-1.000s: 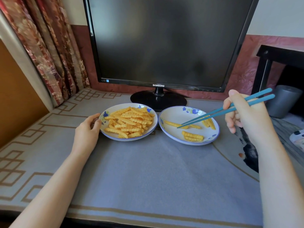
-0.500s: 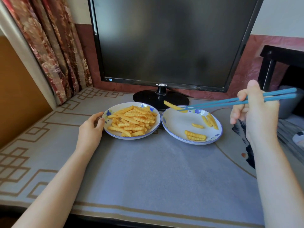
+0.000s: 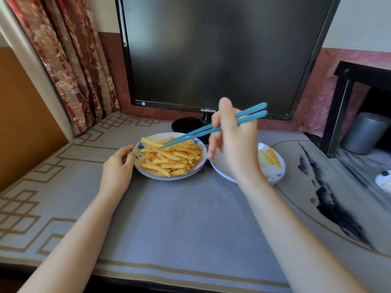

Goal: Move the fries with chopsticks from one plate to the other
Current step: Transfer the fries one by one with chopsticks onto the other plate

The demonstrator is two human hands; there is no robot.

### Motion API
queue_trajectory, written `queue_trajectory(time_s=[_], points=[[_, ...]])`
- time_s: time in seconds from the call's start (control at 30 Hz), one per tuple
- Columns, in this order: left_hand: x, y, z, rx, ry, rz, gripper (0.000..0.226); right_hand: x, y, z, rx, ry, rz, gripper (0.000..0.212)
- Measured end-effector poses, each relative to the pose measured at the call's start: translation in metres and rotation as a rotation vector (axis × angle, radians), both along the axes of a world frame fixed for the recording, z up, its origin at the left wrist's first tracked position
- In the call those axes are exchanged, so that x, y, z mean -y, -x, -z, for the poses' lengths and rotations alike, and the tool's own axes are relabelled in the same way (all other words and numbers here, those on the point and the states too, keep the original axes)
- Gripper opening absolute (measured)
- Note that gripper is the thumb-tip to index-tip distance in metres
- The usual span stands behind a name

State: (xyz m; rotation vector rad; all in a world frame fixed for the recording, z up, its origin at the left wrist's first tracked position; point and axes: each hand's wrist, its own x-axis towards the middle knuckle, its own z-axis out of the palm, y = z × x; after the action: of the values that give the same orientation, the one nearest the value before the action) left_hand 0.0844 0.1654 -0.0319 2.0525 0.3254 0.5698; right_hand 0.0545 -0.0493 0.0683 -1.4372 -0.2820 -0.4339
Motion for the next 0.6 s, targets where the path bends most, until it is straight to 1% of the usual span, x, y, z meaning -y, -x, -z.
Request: queue_trajectory(time_s=[0.17, 0.3, 0.47, 0.6], points=[[-0.001, 0.000, 0.000, 0.001, -0.003, -0.007, 0.033, -0.020, -0.002, 0.012, -0.038, 0.094, -0.050, 0.047], [0.000, 0.000, 0.001, 0.006, -0.002, -0.004, 0.032, -0.020, -0.002, 0.018, -0.059, 0.118, -0.102, 0.045], [0.000, -0.001, 0.000, 0.001, -0.003, -0.006, 0.032, -0.005, 0.002, 0.013, -0.024, 0.114, -0.119, 0.043], [0.000, -0.001, 0.001, -0.010, 0.004, -0.006, 0.033, 0.024, 0.007, -0.004, 0.010, 0.103, -0.052, 0.041]])
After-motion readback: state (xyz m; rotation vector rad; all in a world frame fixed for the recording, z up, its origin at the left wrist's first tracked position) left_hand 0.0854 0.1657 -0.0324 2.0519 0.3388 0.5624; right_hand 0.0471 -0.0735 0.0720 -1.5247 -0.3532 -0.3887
